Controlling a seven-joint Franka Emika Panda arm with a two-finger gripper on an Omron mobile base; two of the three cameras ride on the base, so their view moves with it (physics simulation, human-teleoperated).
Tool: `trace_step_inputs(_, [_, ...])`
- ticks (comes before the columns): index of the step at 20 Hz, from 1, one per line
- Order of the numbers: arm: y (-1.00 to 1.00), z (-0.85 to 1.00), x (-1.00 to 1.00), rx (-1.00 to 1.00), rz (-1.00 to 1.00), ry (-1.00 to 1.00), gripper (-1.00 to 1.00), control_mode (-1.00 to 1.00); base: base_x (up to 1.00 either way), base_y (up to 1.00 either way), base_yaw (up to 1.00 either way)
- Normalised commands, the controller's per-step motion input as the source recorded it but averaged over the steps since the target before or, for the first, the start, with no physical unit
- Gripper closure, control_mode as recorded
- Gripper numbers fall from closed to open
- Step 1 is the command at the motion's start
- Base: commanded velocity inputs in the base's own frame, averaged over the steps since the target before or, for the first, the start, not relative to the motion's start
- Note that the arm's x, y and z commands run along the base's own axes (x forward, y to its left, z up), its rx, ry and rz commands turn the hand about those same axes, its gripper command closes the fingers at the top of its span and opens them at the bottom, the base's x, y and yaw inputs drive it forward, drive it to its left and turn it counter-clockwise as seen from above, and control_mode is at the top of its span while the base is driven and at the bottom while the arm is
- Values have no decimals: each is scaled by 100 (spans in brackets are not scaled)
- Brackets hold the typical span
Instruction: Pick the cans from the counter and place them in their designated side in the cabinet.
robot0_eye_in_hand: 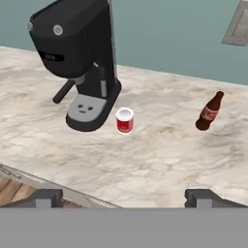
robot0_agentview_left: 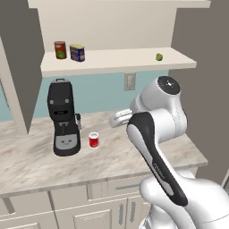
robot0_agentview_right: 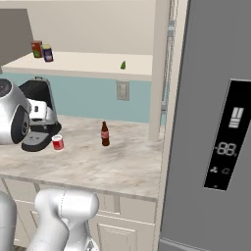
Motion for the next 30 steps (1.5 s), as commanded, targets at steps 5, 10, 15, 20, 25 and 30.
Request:
trace_step_inputs(5, [1,-10,9,2,-2,3,-100,-100,0,0,0])
trace_step_inputs(10, [9,-15,6,0,-1,-1,-100,-100,0,0,0])
trace_step_inputs(15, [7,-10,7,0,0,-4,-100,-100,0,0,0])
trace_step_inputs(20, [0,-5,7,0,0,-5,-100,-100,0,0,0])
trace_step_inputs(25, [0,-10,14,0,0,0,-100,-100,0,0,0])
trace_step_inputs(30, [0,-14,16,1,0,0,-100,-100,0,0,0])
